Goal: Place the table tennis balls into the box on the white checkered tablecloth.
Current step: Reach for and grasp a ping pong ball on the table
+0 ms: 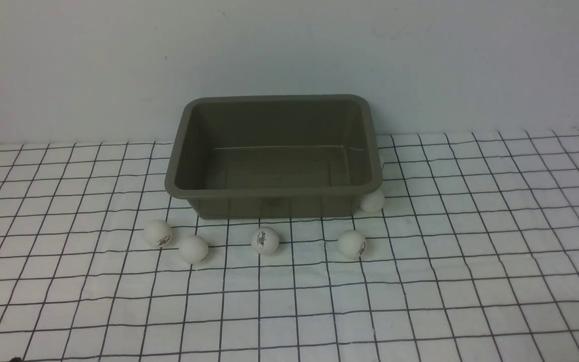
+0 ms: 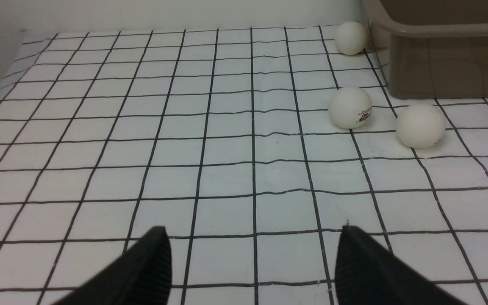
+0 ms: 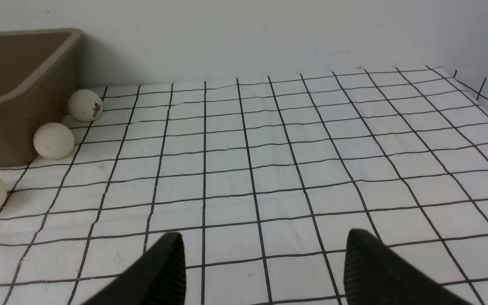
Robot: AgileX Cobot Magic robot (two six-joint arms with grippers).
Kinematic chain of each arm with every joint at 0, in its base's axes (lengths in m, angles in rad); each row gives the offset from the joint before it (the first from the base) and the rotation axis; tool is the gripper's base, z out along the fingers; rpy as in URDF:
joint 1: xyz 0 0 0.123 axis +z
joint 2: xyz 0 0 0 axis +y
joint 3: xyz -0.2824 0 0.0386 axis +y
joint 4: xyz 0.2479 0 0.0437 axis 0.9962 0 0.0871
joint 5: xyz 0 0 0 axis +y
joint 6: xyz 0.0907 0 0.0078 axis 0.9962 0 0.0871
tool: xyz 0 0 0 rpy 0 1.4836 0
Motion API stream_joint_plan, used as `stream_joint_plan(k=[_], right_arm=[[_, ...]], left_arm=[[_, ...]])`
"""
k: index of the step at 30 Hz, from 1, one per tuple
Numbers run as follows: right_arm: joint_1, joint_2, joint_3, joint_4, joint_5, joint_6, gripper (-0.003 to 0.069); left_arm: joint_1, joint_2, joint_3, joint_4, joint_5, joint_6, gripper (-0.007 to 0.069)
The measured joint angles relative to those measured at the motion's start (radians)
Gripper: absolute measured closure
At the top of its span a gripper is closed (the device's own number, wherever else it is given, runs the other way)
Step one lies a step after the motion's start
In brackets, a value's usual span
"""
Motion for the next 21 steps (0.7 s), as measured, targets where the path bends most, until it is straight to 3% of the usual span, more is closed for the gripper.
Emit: stream_joint_plan(k=[16, 21], right_arm=[[0.000, 0.000, 0.001, -0.005, -0.011, 0.002, 0.0200], [0.000, 0.000, -0.002, 0.060, -0.050, 0.085, 0.0200]], left_arm=[[0.000, 0.000, 0.000, 0.000, 0.000, 0.000, 0.0155], [0.000, 0.000, 0.000, 0.000, 0.000, 0.000, 0.0155]])
